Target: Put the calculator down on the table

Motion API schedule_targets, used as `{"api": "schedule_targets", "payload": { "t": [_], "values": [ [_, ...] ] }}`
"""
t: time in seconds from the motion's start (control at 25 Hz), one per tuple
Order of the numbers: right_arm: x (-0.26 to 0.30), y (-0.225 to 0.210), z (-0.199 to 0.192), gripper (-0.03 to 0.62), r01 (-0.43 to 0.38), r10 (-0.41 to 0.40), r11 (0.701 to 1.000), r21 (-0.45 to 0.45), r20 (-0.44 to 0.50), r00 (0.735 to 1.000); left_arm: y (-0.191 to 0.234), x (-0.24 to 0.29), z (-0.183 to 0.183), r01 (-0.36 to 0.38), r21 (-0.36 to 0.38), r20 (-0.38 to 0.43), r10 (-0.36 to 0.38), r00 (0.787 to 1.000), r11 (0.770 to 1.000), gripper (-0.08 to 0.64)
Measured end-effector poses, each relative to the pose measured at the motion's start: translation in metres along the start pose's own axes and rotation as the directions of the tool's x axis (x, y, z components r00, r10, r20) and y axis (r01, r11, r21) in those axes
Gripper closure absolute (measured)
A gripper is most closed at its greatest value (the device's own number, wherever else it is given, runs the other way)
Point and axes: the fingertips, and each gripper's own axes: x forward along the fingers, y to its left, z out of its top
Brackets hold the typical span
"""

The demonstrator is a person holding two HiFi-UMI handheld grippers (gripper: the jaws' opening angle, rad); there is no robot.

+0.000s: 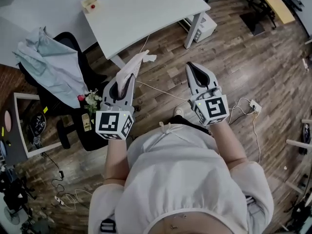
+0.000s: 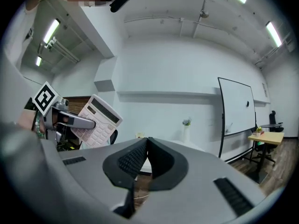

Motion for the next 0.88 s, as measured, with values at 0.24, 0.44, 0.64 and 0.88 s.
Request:
{"api": "schedule_targets", "payload": {
  "t": [0.24, 0.44, 0.64, 0.88],
  "values": [
    [0.045, -0.068, -0.004, 0.586, -0.100, 0.100, 0.995, -0.009, -0.025, 0.995, -0.011, 0.075, 0.009, -0.065, -0.036, -0.006, 0.065, 0.998, 0.997, 0.466],
    [0.090, -0.089, -0.012, 0.586, -0.174, 0.174, 0.985, 0.010, -0.044, 0.984, 0.006, 0.111, -0.001, -0.128, -0.081, -0.049, 0.124, 0.991, 0.989, 0.466],
    [0.154, -0.101, -0.024, 0.586, -0.227, 0.227, 0.974, 0.001, -0.073, 0.971, 0.047, 0.152, -0.010, -0.175, -0.135, -0.057, 0.169, 0.984, 0.975, 0.466],
    [0.255, -0.114, -0.025, 0.586, -0.269, 0.267, 0.963, -0.010, -0.094, 0.959, 0.122, 0.213, -0.007, -0.207, -0.186, -0.035, 0.204, 0.978, 0.960, 0.466]
  ]
}}
